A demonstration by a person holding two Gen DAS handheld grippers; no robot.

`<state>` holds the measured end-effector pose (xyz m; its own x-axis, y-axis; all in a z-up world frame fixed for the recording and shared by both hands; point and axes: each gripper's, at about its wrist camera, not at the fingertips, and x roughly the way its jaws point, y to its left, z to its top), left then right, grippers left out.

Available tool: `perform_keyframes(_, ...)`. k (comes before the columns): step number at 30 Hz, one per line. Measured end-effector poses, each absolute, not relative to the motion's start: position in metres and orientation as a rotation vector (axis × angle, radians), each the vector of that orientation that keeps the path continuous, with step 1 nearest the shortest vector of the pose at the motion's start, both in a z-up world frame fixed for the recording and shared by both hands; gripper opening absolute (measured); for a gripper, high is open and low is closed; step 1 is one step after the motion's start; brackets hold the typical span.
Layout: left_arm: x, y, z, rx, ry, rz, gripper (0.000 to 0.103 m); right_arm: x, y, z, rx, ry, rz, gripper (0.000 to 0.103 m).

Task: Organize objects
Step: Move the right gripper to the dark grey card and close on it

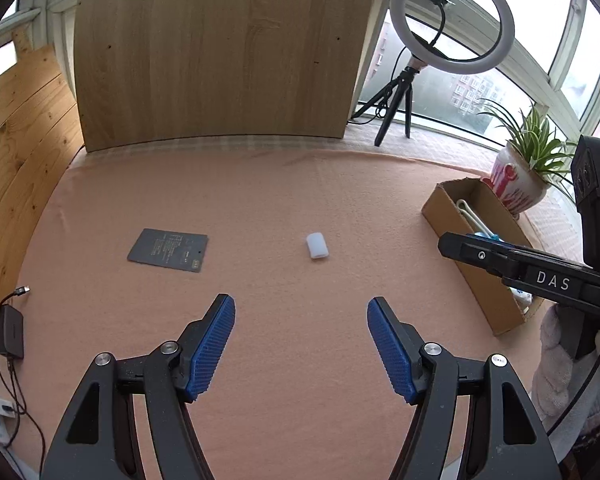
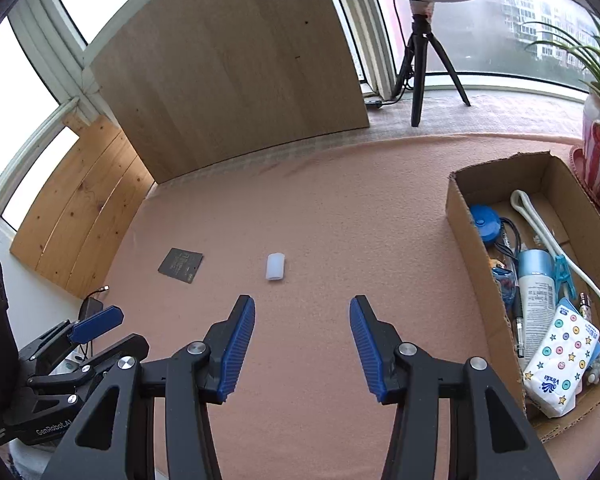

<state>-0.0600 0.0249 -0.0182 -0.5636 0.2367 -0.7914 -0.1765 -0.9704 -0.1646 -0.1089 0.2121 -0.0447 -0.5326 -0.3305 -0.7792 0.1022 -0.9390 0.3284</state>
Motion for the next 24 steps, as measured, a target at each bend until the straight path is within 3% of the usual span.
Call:
perform_keyframes(8,-0.045,-0.043,-0.029,-1.386,-0.061,2.692,0.072,-0.127,0.128,-0.047,1.31,-0.088,-2.497,0.046)
perform_keyframes(24,-0.004,-0.164,-0.092,-1.628,-0.279,2.741,0.072,-0.189,-0.004,-0.104,1.34,0.339,-2.156,0.048)
